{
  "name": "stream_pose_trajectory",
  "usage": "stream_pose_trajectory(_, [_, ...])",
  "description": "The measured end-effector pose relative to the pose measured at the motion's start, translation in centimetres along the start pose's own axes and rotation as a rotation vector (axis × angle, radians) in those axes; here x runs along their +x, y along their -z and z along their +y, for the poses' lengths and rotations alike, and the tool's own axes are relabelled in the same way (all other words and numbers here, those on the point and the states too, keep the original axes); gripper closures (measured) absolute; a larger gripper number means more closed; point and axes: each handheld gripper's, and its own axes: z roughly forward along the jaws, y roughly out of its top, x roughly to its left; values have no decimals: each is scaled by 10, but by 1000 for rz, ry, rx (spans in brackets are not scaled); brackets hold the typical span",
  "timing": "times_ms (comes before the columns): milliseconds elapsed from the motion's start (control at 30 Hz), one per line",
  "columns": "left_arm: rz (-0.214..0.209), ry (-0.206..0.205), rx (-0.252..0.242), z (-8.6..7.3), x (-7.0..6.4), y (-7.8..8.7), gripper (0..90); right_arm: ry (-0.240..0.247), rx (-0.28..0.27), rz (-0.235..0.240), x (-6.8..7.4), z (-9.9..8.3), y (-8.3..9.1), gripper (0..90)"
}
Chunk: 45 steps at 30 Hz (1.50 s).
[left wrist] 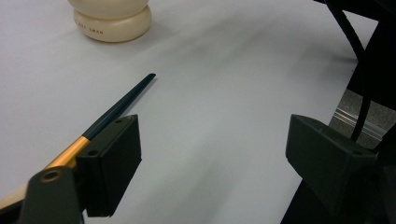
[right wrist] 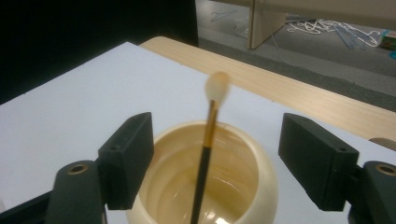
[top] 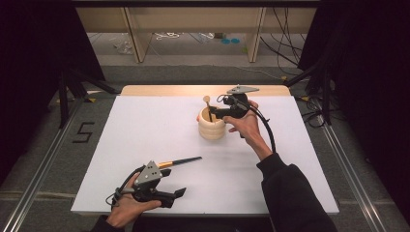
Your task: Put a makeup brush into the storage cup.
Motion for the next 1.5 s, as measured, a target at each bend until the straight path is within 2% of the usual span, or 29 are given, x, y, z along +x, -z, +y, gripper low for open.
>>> stream_pose_trajectory(100, [-11, 0, -10, 0, 0, -1, 180, -6, -4, 3, 0, 1, 5, 241])
stream_pose_trajectory(133, [-14, -6, 1, 0, 1, 0, 180, 1, -12, 0, 0, 1, 6, 236])
stream_pose_trajectory(333, [2, -5, 1, 0, 0, 0, 180, 17, -21, -15, 2, -1, 13, 233])
stream_pose_trajectory(400, [-6, -7, 6, 0, 1, 0, 180, 16, -28, -8, 2, 0, 17, 232])
stream_pose_trajectory(433, [8, -5, 10, 0, 1, 1, 180, 17, -36, -10, 3, 1, 18, 229])
stream_pose_trajectory(500, [9, -12, 8, 1, 1, 1, 180, 20, -34, -7, 5, 1, 23, 228])
stream_pose_trajectory(667, [17, 8, -6, 0, 2, 1, 180, 26, -42, 1, 12, 0, 30, 226])
stream_pose_trajectory(800, [32, 2, 0, 1, 3, 2, 180, 35, -50, 14, 18, -2, 36, 233])
stream_pose_trajectory(900, [29, 7, 1, 0, 3, 2, 180, 32, -44, 26, 21, -4, 41, 237])
stream_pose_trajectory(933, [18, 17, -12, 0, 3, 1, 179, 33, -44, 28, 21, -5, 42, 236])
stream_pose_trajectory(1067, [11, -4, -11, 0, 5, 2, 179, 19, -36, 28, 25, -8, 49, 232])
stream_pose_trajectory(1100, [17, -4, -10, 1, 5, 2, 180, 33, -38, 24, 24, -9, 51, 232])
stream_pose_trajectory(1133, [11, -2, -7, 1, 5, 2, 179, 31, -47, 22, 25, -10, 52, 226])
stream_pose_trajectory(1167, [11, 24, -11, 1, 4, 2, 179, 33, -46, 24, 26, -11, 54, 221])
stream_pose_trajectory(1233, [11, -5, -13, 1, 5, 2, 179, 31, -51, 23, 27, -14, 57, 213])
stream_pose_trajectory(1300, [18, -1, -10, 1, 5, 3, 179, 37, -44, 23, 29, -15, 61, 200])
stream_pose_trajectory(1333, [43, -9, -12, 1, 5, 3, 179, 48, -48, 20, 30, -16, 62, 193])
stream_pose_trajectory(1367, [41, -15, -13, 2, 6, 3, 179, 47, -44, 20, 31, -17, 64, 193])
stream_pose_trajectory(1400, [37, -29, 7, 2, 7, 5, 179, 50, -56, 28, 32, -17, 64, 193])
stream_pose_trajectory(1433, [34, -19, 8, 1, 7, 5, 179, 43, -44, 32, 34, -18, 66, 193])
stream_pose_trajectory(1467, [32, -24, 7, 2, 7, 5, 179, 44, -55, 32, 36, -19, 67, 193])
stream_pose_trajectory(1500, [34, -6, -12, 1, 6, 4, 179, 43, -47, 39, 37, -20, 69, 193])
